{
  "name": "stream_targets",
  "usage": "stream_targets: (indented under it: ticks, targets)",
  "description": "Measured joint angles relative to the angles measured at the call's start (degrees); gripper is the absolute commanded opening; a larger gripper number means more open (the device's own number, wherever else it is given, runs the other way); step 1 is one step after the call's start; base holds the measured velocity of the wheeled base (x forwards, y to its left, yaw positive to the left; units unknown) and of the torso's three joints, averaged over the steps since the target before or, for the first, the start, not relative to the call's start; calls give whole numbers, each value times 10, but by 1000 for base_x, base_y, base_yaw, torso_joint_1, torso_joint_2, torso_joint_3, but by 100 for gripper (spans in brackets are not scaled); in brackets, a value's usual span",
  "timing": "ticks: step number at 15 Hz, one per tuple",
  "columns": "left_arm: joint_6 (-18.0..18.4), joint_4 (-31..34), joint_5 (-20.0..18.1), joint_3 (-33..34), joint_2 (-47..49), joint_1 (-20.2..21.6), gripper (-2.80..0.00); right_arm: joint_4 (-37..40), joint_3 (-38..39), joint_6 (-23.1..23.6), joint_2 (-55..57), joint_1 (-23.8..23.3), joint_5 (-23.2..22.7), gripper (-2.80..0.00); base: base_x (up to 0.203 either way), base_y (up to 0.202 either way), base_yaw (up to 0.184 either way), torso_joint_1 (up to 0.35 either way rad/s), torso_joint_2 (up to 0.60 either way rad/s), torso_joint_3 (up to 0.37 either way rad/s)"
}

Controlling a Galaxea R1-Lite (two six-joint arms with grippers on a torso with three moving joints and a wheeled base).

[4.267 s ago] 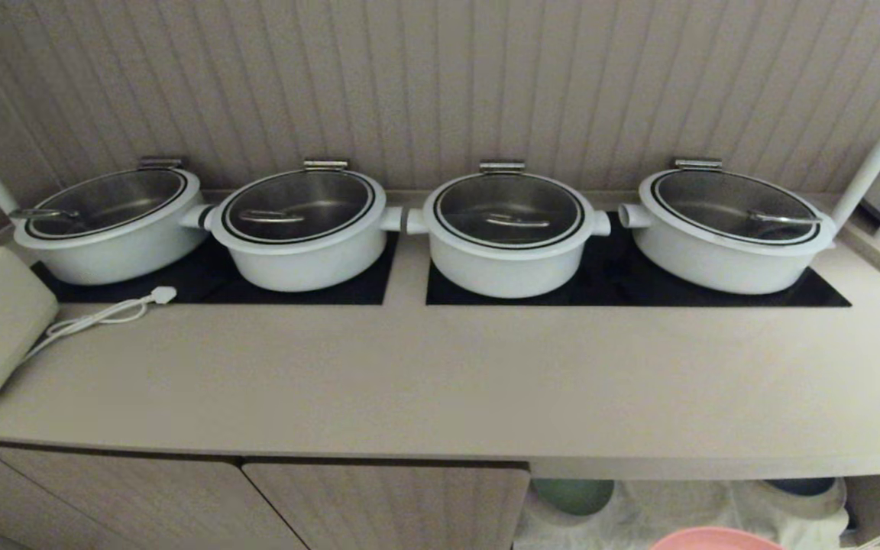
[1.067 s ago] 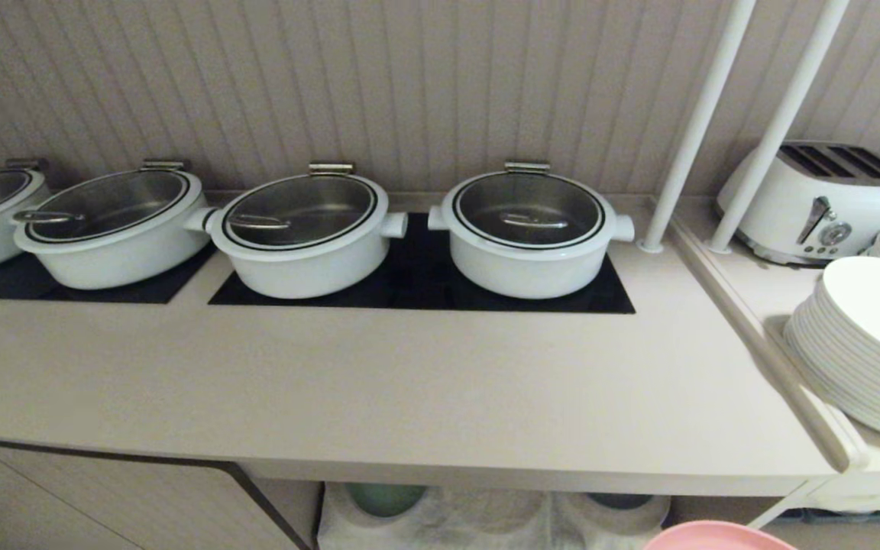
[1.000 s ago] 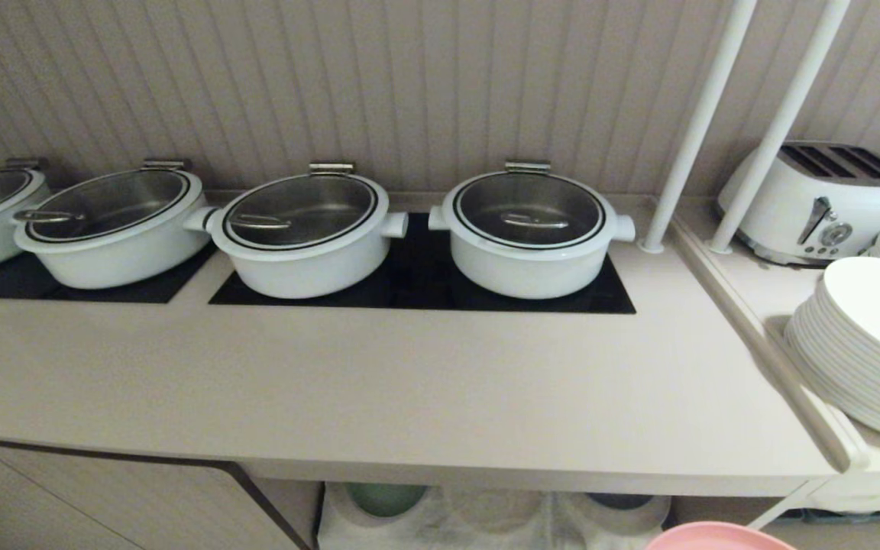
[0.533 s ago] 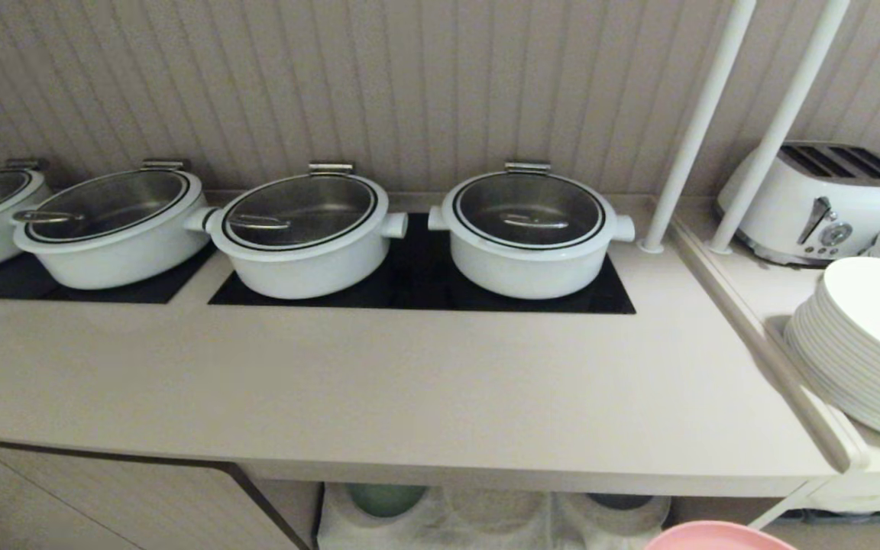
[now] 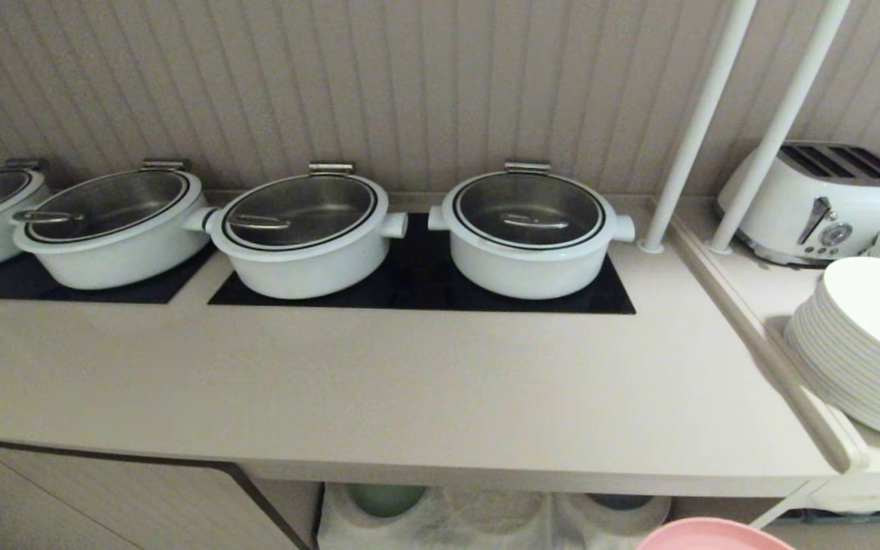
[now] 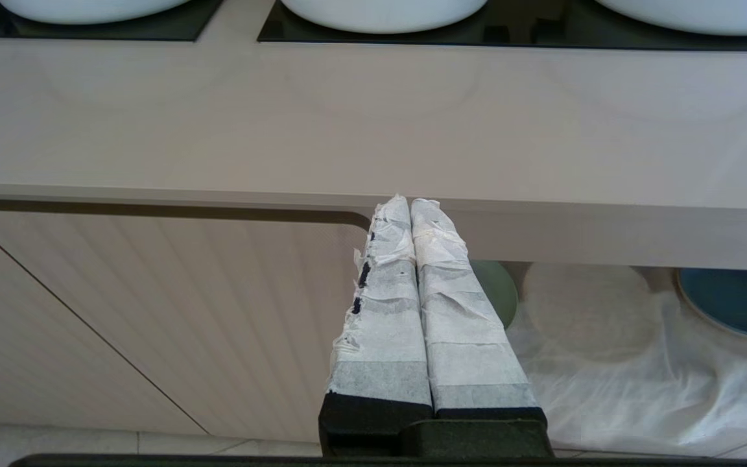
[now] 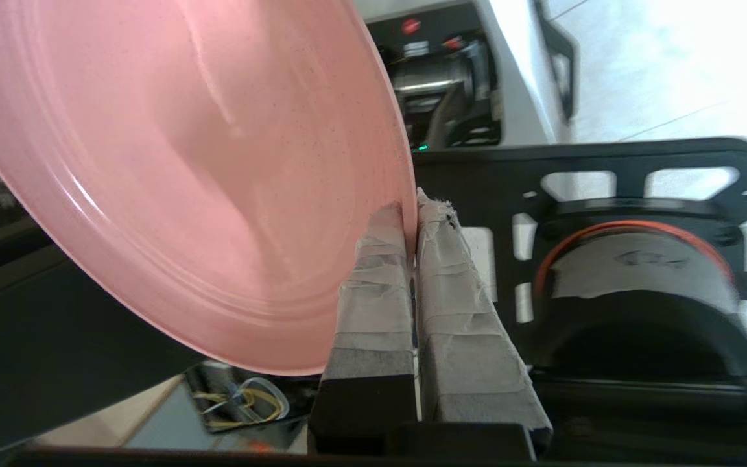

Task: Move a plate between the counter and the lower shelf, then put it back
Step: Put the plate in the cupboard

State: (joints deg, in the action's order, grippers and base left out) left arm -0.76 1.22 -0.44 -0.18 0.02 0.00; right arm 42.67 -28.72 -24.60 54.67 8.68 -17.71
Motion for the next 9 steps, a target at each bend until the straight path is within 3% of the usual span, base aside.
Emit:
stream_targets:
  ticks: [9]
  targets:
    - [0, 0, 0, 0, 0, 0, -280, -25, 4, -15, 25, 0, -10, -280, 0, 0, 0, 0, 0, 0]
